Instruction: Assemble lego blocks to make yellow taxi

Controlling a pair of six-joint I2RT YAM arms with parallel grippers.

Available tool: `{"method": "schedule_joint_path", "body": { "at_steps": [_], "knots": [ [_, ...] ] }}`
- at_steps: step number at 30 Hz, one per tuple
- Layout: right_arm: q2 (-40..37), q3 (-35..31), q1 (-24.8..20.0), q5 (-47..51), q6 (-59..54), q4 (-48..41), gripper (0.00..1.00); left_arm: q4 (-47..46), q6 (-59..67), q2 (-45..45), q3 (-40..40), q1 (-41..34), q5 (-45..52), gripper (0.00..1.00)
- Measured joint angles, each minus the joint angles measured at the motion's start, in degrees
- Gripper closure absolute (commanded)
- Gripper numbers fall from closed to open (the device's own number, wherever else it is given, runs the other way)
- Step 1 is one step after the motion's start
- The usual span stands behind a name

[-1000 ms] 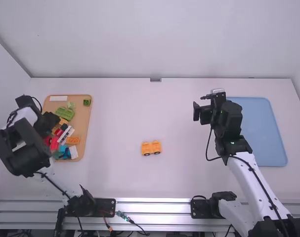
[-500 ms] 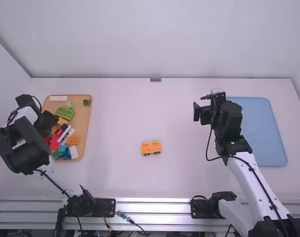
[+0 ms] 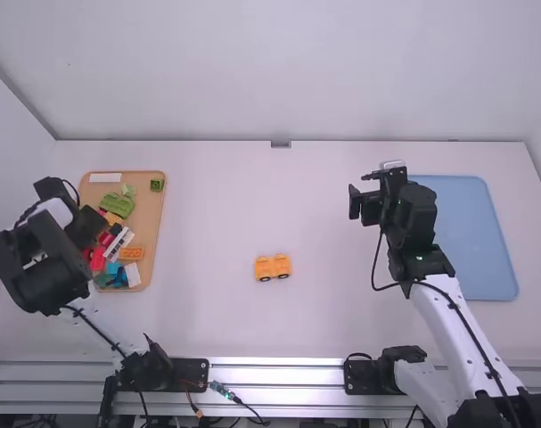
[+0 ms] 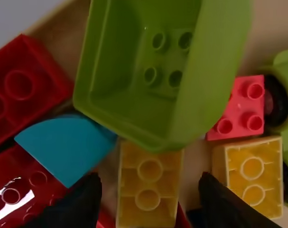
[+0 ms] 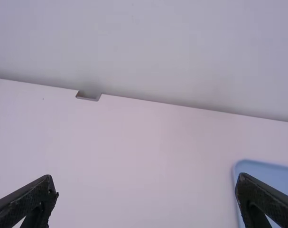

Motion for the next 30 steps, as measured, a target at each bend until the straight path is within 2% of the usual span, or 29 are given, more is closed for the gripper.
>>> {"method": "schedule_joint_path", "body": {
  "at_steps": [13,23,30],
  "knots": [
    [0.0,0.0,0.0,0.04,0.04,-0.44,0.01,5.27,-0.02,0.0,-3.89,0.0,0.35,0.48],
    [0.0,0.0,0.0,0.15,0.0,-0.46,0.01,7.45,-0.02,-0.02,-5.03,0.0,0.13,0.64],
    [0.0,0.0,0.0,0.07,0.04,-0.46,0.01,7.58,-0.02,0.0,-5.11,0.0,0.15,0.65]
  ]
}}
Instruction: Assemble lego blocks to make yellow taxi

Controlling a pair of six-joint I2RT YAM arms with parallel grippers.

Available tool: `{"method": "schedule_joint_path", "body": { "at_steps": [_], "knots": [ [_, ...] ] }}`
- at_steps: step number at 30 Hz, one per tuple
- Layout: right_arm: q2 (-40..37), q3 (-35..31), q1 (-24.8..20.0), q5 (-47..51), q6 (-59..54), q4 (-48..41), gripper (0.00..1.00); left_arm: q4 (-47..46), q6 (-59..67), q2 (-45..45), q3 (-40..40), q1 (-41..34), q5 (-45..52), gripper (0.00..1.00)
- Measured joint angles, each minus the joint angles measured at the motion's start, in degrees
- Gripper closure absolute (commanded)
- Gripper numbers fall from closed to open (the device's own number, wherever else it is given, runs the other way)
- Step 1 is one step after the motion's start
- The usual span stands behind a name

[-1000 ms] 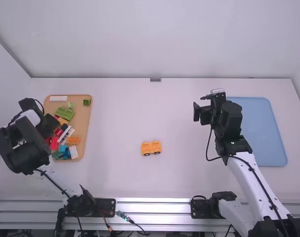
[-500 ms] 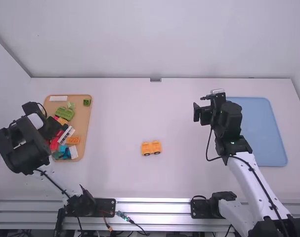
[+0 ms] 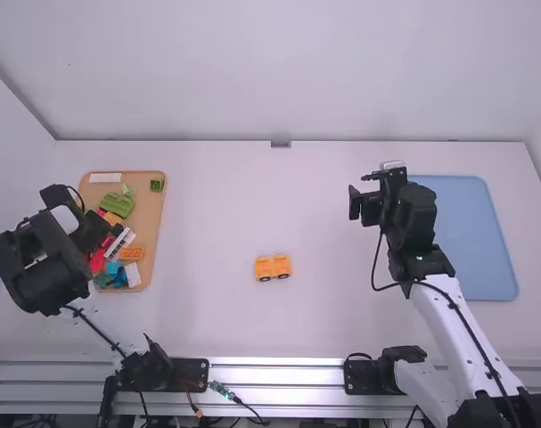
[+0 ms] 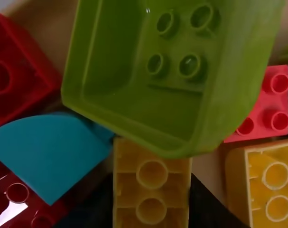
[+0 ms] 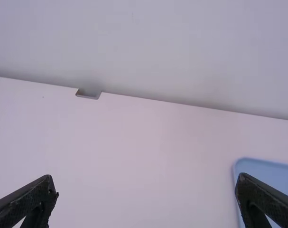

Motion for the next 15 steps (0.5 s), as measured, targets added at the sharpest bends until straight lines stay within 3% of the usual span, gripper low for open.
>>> {"method": "schedule_joint_path", "body": {
  "at_steps": [4,7,8,10,15],
  "knots": [
    [0.0,0.0,0.0,0.02,-0.04,0.24,0.01,0.15,0.02,0.0,0.0,-0.02,0.02,0.65],
    [0.0,0.0,0.0,0.13,-0.07,0.55,0.01,-0.2,0.04,-0.02,0.02,0.0,0.0,0.74],
    [0.0,0.0,0.02,-0.07,-0.13,0.57,0.01,-1.11,-0.11,-0.02,0.33,0.0,-0.02,0.9],
    [0.0,0.0,0.0,0.0,-0.11,0.57,0.01,-4.31,-0.07,-0.02,2.43,0.0,0.26,0.96],
    [0.0,0.0,0.0,-0.07,-0.13,0.63,0.01,-10.14,-0.15,0.0,6.4,-0.04,0.22,0.98]
  ]
}}
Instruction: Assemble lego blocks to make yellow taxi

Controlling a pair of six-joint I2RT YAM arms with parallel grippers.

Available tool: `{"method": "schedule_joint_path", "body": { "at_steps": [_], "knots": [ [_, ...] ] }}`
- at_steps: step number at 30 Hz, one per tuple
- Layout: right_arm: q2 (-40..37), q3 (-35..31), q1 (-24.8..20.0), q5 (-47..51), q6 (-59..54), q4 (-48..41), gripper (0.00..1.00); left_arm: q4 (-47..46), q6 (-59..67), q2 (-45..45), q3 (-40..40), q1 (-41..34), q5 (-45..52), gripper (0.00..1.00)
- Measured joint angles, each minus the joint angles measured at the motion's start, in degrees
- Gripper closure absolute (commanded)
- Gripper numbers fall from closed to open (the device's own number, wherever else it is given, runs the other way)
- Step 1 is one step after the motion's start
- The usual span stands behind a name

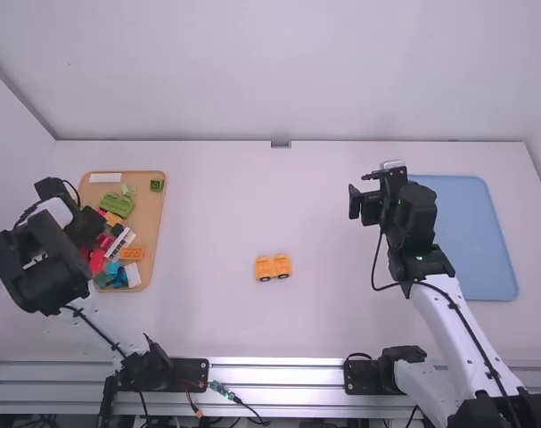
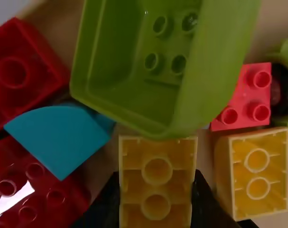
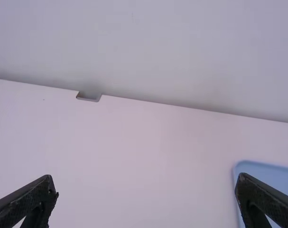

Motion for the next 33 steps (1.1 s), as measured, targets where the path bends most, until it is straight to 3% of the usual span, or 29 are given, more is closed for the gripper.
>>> {"method": "schedule_joint_path", "body": {
  "at_steps": [11,22,27,33],
  "knots": [
    [0.0,0.0,0.0,-0.24,0.22,0.11,0.01,-4.98,-1.86,0.02,6.27,0.0,0.2,0.98],
    [0.0,0.0,-0.22,-10.27,1.88,3.67,0.01,-5.4,4.07,-1.07,6.21,-0.2,12.26,0.98],
    [0.04,0.0,-1.99,-16.06,6.71,6.01,0.01,2.82,7.41,-12.52,-2.93,-3.91,16.24,0.98],
    [6.25,0.09,-4.72,-27.67,12.31,16.15,0.01,17.88,10.34,-30.69,-18.58,-15.37,22.6,0.98]
  ]
}}
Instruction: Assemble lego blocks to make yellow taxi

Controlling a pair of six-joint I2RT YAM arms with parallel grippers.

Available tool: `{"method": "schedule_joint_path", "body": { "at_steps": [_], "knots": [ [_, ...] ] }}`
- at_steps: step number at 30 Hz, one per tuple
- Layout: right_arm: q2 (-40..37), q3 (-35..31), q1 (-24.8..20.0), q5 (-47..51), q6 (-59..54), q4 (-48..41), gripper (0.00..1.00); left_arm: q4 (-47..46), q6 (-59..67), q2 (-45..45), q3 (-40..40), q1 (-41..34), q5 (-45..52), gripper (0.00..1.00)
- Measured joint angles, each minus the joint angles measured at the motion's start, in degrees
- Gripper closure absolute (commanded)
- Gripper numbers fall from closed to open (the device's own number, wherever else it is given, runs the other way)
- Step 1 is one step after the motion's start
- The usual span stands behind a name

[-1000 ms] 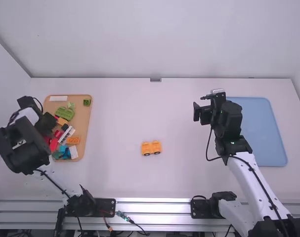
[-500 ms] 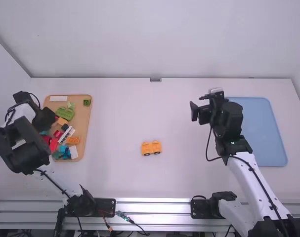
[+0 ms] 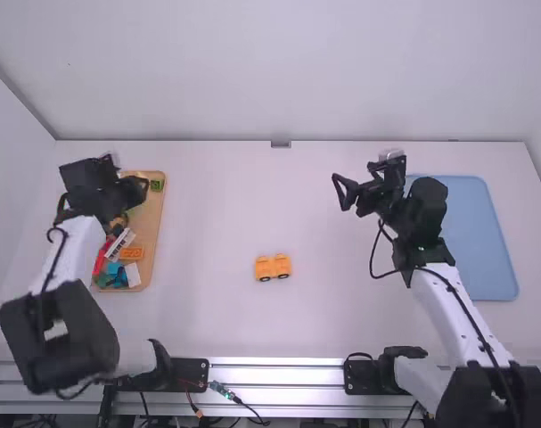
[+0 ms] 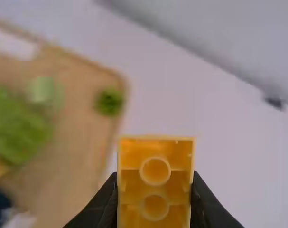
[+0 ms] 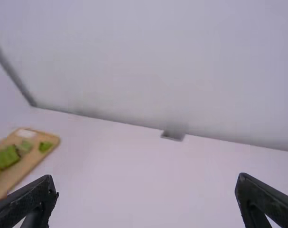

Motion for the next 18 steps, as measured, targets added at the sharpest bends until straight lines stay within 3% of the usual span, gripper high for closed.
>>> {"method": "schedule_joint_path", "body": {
  "at_steps": [6,9,13,14,18],
  "knots": [
    [14.29,0.33,-2.25,-18.53,9.22,21.38,0.01,14.1,2.8,-14.88,-14.21,-16.24,10.54,0.98],
    [21.22,2.08,-1.51,-27.47,13.68,28.5,0.01,19.78,3.41,-17.31,-17.57,-22.97,14.45,0.98],
    [29.29,6.6,1.14,-39.67,18.01,31.78,0.02,25.22,5.33,-16.94,-20.17,-29.18,20.09,0.98],
    [30.71,7.78,1.86,-42.25,18.38,31.87,0.07,26.71,5.73,-16.35,-20.52,-30.1,21.49,0.98],
    [34.32,11.5,4.83,-50.71,19.15,32.06,0.11,33.83,6.29,-11.96,-20.74,-31.82,27.71,0.98]
  ]
}}
